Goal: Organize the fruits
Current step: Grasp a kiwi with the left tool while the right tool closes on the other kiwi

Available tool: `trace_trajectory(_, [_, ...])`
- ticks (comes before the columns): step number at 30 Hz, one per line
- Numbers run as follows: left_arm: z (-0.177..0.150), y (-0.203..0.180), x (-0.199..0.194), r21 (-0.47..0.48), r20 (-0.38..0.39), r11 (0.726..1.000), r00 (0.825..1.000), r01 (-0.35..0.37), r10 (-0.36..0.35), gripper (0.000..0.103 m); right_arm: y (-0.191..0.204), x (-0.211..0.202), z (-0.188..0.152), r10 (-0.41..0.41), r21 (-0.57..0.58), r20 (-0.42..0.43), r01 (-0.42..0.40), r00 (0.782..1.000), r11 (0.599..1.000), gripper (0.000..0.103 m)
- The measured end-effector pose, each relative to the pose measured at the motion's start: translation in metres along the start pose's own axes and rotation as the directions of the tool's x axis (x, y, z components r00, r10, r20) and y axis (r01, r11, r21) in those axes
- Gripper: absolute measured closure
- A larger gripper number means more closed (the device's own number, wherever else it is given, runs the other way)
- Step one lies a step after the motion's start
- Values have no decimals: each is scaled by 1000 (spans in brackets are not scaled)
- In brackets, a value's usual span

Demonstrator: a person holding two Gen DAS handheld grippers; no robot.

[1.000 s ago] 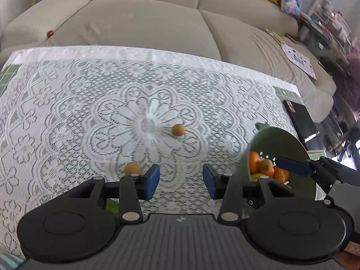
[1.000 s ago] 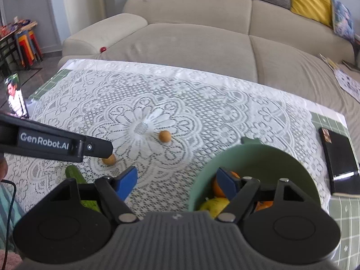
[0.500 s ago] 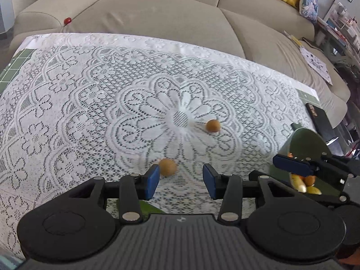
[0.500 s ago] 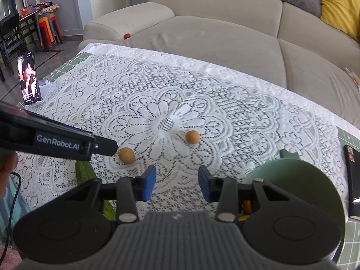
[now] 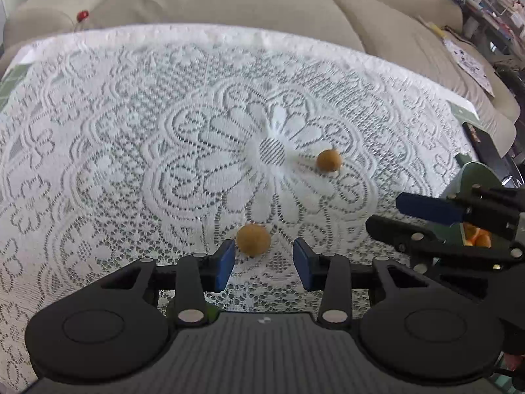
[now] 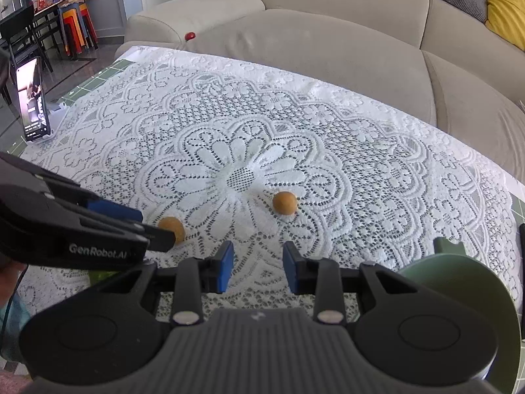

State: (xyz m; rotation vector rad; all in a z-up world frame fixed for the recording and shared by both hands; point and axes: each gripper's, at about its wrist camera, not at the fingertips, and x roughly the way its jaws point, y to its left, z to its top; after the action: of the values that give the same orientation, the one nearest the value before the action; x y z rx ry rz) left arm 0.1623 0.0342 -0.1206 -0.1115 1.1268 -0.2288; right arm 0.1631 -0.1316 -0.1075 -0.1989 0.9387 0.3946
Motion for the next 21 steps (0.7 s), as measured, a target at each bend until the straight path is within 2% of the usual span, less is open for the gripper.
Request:
trace_trajectory(7, [5, 4, 15, -11, -27, 1000, 1000, 6, -7, 59, -1, 15, 3, 13, 2, -23, -13, 1000, 1000, 73])
trace_trajectory(18, [9, 11, 27, -36, -49, 999, 998, 27, -29, 73, -5, 33, 11, 7, -1, -47, -7, 999, 1000, 73])
trace_trajectory(21, [10, 11, 26, -37, -50, 999, 998, 25, -27, 74, -6, 36, 16, 2, -4, -46, -2, 999, 1000, 73])
